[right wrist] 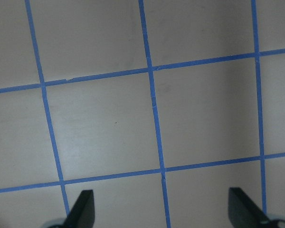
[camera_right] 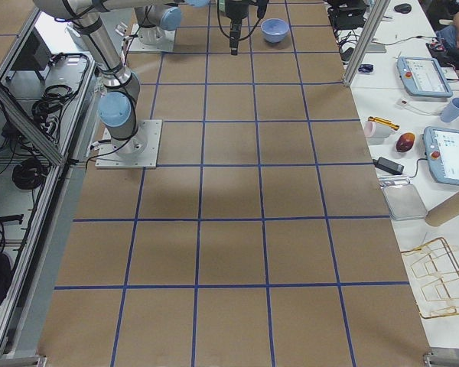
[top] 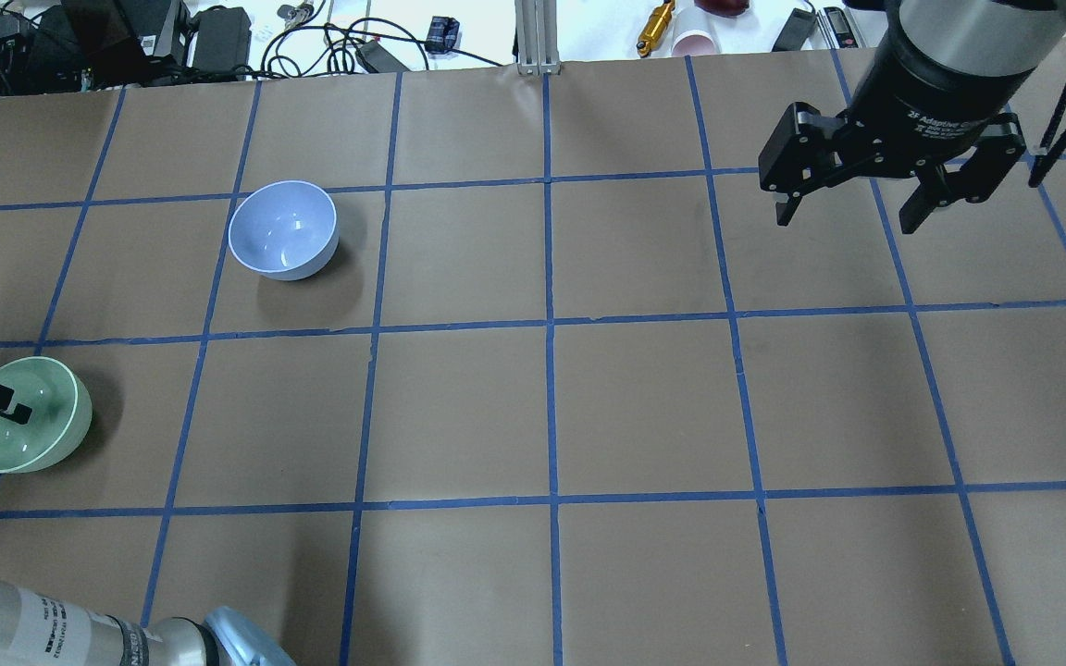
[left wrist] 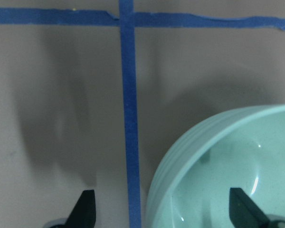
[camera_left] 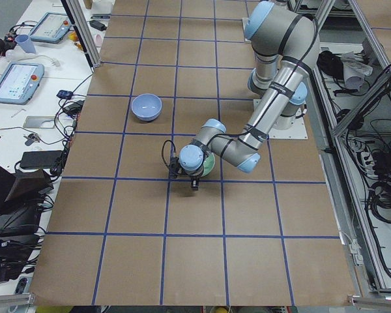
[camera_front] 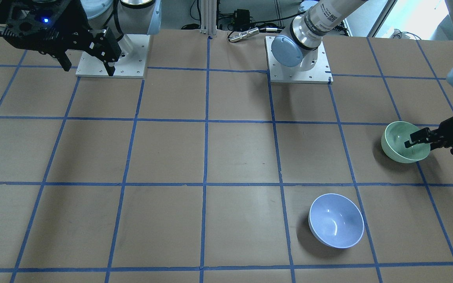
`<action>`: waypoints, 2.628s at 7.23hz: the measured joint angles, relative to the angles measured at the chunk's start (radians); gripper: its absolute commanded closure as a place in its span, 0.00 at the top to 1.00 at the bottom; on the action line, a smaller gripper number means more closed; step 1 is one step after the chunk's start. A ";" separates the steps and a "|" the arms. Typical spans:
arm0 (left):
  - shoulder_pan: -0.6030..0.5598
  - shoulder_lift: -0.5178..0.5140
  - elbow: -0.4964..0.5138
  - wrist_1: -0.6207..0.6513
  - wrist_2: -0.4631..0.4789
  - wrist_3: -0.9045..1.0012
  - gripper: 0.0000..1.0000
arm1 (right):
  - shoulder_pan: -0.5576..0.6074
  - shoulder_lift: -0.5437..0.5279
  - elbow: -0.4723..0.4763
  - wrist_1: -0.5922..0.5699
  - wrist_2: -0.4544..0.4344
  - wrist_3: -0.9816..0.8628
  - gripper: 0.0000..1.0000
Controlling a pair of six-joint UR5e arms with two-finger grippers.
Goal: Stack green bowl on blue bowl
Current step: 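Lower the left gripper onto the green bowl rim and close, then lift the green bowl and carry it toward the blue bowl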
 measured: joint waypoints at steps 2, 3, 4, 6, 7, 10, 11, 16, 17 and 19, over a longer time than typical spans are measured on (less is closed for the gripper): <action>-0.008 -0.006 0.001 -0.003 0.005 0.007 0.56 | 0.000 0.000 0.000 0.000 0.000 0.000 1.00; -0.010 -0.006 0.001 -0.004 0.006 0.013 0.38 | 0.000 0.000 0.000 0.000 0.000 0.000 1.00; -0.010 -0.007 0.001 -0.004 0.006 0.015 0.17 | 0.000 0.000 0.000 0.000 0.000 0.000 1.00; -0.011 -0.007 -0.001 -0.008 0.005 0.015 0.00 | 0.000 0.000 0.000 0.001 0.000 0.000 1.00; -0.011 -0.007 -0.001 -0.018 0.004 0.017 0.00 | 0.000 0.000 0.000 0.001 0.000 0.000 1.00; -0.011 -0.003 0.002 -0.044 0.003 0.018 0.00 | 0.000 0.000 0.000 0.001 0.000 0.000 1.00; -0.012 0.001 0.004 -0.063 0.001 0.017 0.00 | 0.000 0.000 0.000 0.001 0.000 0.000 1.00; -0.022 0.032 0.011 -0.114 -0.012 0.012 0.00 | 0.000 0.000 0.000 0.001 0.000 0.000 1.00; -0.034 0.051 0.017 -0.137 -0.030 0.008 0.00 | 0.000 0.000 0.000 0.001 0.000 0.000 1.00; -0.072 0.105 0.069 -0.240 -0.062 -0.008 0.00 | 0.000 0.000 0.000 0.001 0.000 0.000 1.00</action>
